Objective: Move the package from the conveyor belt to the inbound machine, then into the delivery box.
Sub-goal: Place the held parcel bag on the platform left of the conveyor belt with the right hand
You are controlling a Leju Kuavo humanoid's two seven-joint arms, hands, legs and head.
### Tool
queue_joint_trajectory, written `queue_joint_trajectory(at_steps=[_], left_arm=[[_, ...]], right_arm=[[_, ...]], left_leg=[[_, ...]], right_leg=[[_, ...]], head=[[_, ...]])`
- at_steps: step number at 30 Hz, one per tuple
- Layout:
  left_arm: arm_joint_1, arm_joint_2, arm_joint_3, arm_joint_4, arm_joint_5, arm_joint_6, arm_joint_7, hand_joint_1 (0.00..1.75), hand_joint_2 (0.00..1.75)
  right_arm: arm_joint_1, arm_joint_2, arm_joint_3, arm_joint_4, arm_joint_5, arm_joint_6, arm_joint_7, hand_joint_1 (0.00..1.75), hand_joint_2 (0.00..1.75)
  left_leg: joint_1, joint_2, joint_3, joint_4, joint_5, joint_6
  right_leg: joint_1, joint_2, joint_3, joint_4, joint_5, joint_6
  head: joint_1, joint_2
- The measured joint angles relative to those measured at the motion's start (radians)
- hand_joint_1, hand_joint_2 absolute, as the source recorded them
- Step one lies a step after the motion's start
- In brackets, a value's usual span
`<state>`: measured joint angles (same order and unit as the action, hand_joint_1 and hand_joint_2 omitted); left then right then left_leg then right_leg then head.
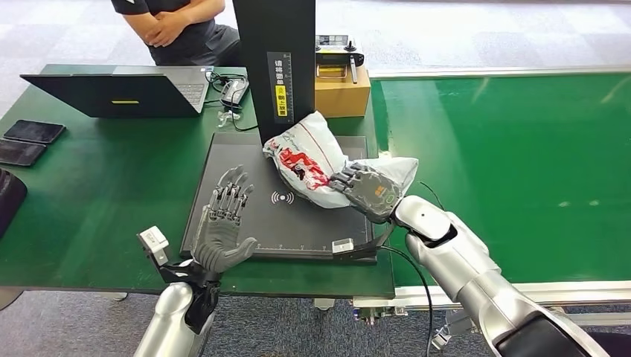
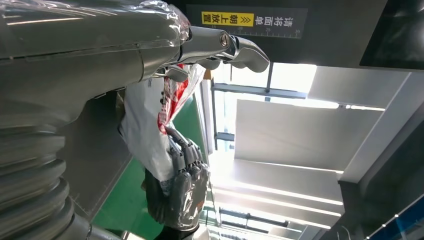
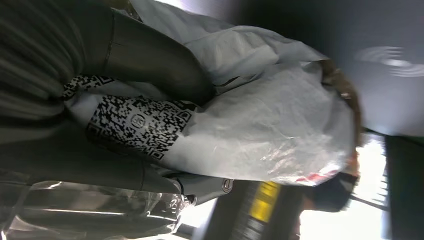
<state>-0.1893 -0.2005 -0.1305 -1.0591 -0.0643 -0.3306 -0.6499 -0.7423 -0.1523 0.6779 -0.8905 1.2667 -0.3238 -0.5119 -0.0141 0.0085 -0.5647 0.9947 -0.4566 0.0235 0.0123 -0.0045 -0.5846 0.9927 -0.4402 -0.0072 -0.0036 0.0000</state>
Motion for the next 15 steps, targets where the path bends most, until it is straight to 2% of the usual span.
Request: queue_joint_trajectory(at_steps=[8,15], left_arm=[[-0.034,0.0,-0.018,0.036,0.015,-0.005,-0.002,0.0,1.75],[-0.042,0.0,-0.021,0.056,0.02,-0.005,-0.002,0.0,1.75]], right_arm=[[-0.073,-0.01,0.233,-0.102,-0.087,-0.048,-0.017,1.75,1.75],[-0.085,-0.025,0.307,-0.15,-0.098,-0.057,-0.013,1.75,1.75]], left_leg=[[0.0,0.0,0.0,0.0,0.0,0.0],[0.0,0.0,0.0,0.0,0.0,0.0]], right_leg=[[0.0,0.0,-0.001,0.0,0.0,0.0],[0.0,0.0,0.0,0.0,0.0,0.0]], head=[[0.0,0.0],[0.0,0.0]])
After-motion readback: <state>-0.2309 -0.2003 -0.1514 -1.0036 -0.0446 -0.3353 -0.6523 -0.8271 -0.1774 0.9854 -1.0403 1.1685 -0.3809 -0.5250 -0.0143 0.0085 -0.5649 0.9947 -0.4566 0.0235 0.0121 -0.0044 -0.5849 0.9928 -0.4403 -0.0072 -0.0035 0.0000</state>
